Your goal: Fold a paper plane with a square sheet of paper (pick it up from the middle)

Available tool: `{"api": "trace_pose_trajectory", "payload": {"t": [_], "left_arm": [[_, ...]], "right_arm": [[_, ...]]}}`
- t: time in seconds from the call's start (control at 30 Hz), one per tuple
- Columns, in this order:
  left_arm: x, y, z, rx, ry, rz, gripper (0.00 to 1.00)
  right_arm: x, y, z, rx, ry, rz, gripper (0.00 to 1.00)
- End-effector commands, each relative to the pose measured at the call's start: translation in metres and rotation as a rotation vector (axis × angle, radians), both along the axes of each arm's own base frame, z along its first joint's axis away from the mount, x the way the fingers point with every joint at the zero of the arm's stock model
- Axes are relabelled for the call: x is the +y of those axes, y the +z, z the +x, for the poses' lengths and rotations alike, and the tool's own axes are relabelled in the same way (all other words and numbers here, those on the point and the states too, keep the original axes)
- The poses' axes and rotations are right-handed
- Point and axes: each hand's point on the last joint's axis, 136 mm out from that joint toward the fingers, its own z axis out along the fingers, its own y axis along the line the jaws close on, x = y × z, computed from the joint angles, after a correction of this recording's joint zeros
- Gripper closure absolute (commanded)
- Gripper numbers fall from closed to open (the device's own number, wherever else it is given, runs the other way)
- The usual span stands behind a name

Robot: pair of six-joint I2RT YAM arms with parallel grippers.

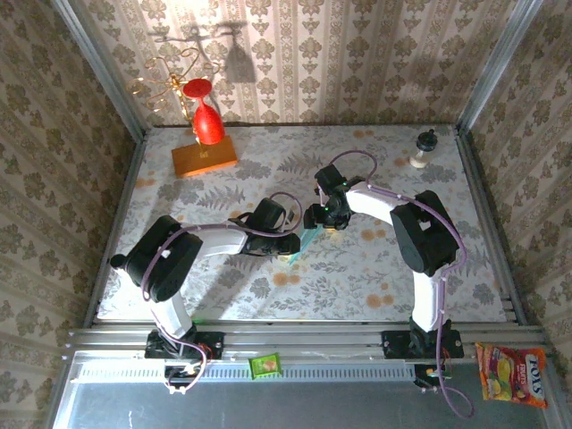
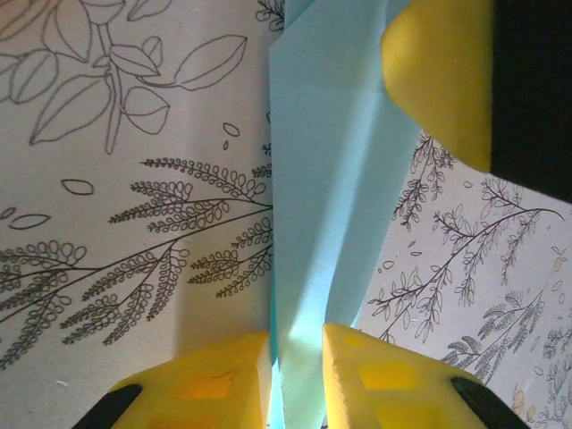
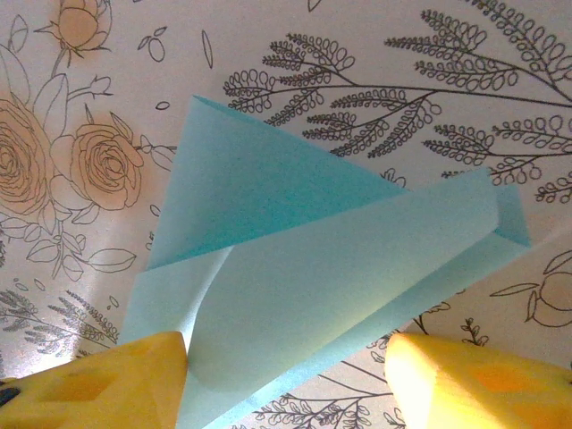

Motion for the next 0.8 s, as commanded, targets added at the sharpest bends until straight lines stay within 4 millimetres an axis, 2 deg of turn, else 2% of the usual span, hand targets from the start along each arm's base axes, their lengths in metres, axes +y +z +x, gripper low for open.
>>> {"api": "trace_pose_trajectory", "payload": {"t": [0.0,0.17,0.27,0.33,0.43,0.67,0.77], "left_arm": [[0.002,-0.018,-0.007,0.031,-0.032,0.045,0.77],[0.002,-0.018,-0.008,0.035,-0.038,0.045,0.77],[0.001,-0.018,-0.008,0.034,-0.044,0.044,0.77],[0.001,-0.018,-0.008,0.033,-0.046,0.043,0.77],[0.0,-0.017,-0.008,0.032,-0.048,0.041,0.76],[0.001,-0.018,-0.008,0.034,-0.048,0.044,0.76],[0.001,-0.019,-0.009,0.037,-0.049,0.044,0.76]], "right_arm": [[-0.021,-0.03,-0.013,0.073,-0.037,-0.073,0.35],[-0.022,0.022,-0.006,-0.026,-0.059,0.015,0.32],[-0.028,0.042,-0.01,-0.063,-0.07,0.037,0.31],[-0.029,0.047,-0.015,-0.064,-0.067,0.051,0.31],[-0.015,0.051,-0.024,-0.049,-0.043,0.131,0.36],[0.022,0.053,-0.022,-0.042,-0.042,0.271,0.63],[0.033,0.052,-0.017,-0.038,-0.063,0.3,0.72]]}}
